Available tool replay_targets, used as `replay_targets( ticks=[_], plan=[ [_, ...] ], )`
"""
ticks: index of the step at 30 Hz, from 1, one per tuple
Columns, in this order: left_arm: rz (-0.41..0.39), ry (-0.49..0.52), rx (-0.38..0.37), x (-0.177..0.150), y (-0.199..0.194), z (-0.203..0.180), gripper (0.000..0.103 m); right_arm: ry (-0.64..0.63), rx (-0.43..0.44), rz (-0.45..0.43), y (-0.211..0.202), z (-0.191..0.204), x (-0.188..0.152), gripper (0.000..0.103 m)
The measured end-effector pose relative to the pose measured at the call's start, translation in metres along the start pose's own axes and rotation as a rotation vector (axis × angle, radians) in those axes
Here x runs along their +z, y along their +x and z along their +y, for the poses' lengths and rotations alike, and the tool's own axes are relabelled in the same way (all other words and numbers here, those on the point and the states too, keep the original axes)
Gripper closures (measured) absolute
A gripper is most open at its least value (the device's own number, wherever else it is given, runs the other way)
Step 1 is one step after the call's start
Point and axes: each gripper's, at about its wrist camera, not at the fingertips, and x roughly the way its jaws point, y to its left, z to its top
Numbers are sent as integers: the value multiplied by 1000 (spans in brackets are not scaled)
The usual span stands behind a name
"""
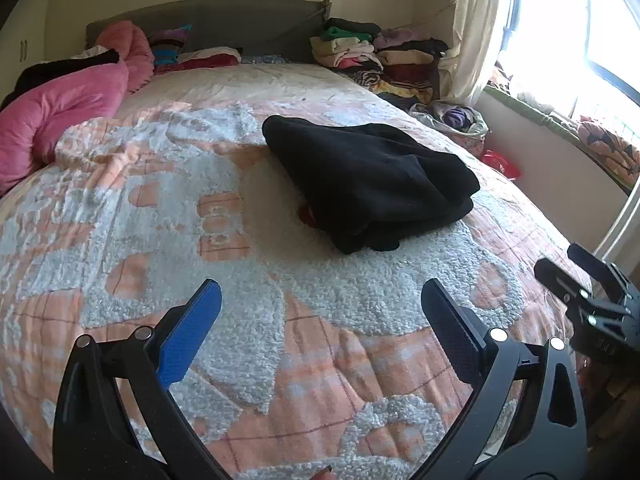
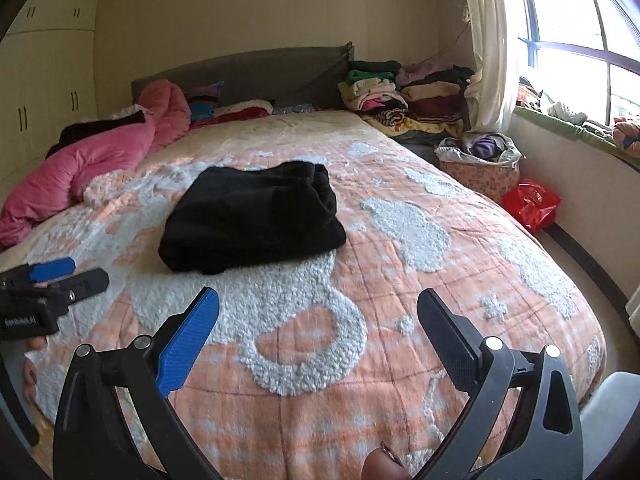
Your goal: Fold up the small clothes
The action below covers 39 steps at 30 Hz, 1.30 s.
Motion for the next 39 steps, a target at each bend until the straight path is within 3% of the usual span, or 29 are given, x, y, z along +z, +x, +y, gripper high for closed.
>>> replay_targets(
  ticks=[39],
  plan=[
    [34, 4, 71, 1, 7, 4, 9, -14, -7, 45, 10, 8, -1, 4]
  ],
)
